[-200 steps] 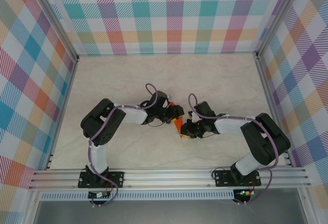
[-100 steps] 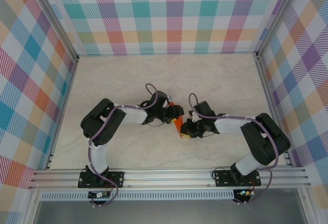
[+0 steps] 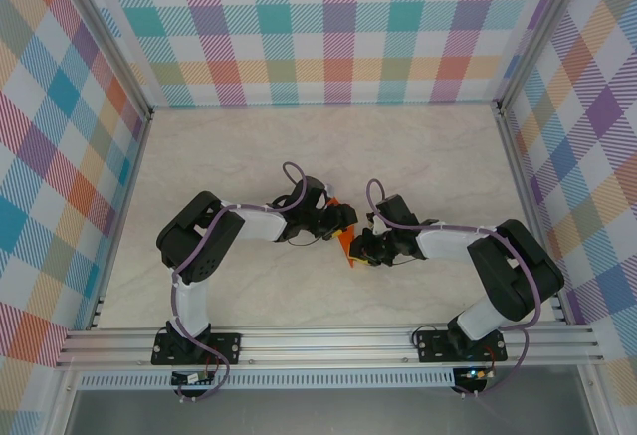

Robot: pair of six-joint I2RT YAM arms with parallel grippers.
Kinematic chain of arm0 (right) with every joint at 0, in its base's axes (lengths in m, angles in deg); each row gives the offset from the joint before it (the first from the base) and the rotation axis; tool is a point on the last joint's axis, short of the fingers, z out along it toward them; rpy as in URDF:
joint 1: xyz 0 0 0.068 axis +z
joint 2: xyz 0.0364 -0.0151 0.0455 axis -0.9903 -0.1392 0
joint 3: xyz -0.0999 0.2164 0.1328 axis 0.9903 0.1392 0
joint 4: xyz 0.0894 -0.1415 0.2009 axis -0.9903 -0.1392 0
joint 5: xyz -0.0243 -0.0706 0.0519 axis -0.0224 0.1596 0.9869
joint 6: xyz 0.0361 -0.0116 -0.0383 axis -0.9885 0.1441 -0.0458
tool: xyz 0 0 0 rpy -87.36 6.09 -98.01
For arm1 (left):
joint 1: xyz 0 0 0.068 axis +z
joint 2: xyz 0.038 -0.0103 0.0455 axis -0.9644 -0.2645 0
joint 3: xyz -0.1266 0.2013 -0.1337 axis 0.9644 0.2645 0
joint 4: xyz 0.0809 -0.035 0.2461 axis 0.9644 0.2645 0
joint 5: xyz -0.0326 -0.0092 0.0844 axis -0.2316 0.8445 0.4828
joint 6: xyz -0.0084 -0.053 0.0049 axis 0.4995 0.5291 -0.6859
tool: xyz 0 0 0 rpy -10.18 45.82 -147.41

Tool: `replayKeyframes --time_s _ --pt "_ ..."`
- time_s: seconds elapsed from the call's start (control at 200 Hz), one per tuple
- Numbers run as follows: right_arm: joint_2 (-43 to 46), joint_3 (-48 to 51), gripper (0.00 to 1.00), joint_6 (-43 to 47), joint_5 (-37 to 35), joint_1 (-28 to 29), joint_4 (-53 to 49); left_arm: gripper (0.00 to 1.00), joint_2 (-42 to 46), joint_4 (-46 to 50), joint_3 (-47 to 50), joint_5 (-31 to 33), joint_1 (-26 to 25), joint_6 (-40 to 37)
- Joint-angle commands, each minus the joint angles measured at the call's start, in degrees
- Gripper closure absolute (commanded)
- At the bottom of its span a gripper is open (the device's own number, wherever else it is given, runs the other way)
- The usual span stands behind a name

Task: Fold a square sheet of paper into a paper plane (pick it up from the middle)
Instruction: Fold the wing for the fifth time at the center of the table.

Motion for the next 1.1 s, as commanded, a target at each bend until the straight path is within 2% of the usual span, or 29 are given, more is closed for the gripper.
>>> replayKeyframes --time_s 0.0,0.155,0.24,0.45,0.68,0.835,0.98,1.095 --pt "0.43 -1.19 0.85 -0.89 -0.1 0.05 0.73 0.48 -2.0 3.29 -0.08 0.64 0.35 -0.97" --pt "-0.35 -0.71 0.94 -0.88 0.37 0.04 1.38 0.48 -1.96 3.29 -0.17 0.63 0.33 -0.85" --pt "-0.87 0.05 0.96 -1.09 1.42 0.05 2.24 0.48 -1.95 3.38 -0.17 0.72 0.33 -0.94" --pt "-2.86 3.16 0.95 -1.97 2.61 0.14 4.21 0.48 -2.03 3.81 -0.17 1.19 0.35 -0.73" --pt "-4.32 3.93 0.94 -1.36 0.82 0.14 0.96 0.48 -2.48 4.41 -0.12 1.43 0.33 -0.36" --pt "-3.09 4.93 0.94 -0.8 -3.65 0.14 -3.07 0.49 -2.44 5.01 -0.16 1.76 0.39 -0.32" --pt "-2.48 4.59 0.91 -1.07 -2.16 0.15 -2.37 0.49 -2.87 5.3 -0.27 1.77 0.33 -0.47" --pt "1.66 4.49 0.86 -1.79 -2.68 0.15 -2.33 0.49 -3.03 5.85 -0.27 1.96 0.33 -0.71"
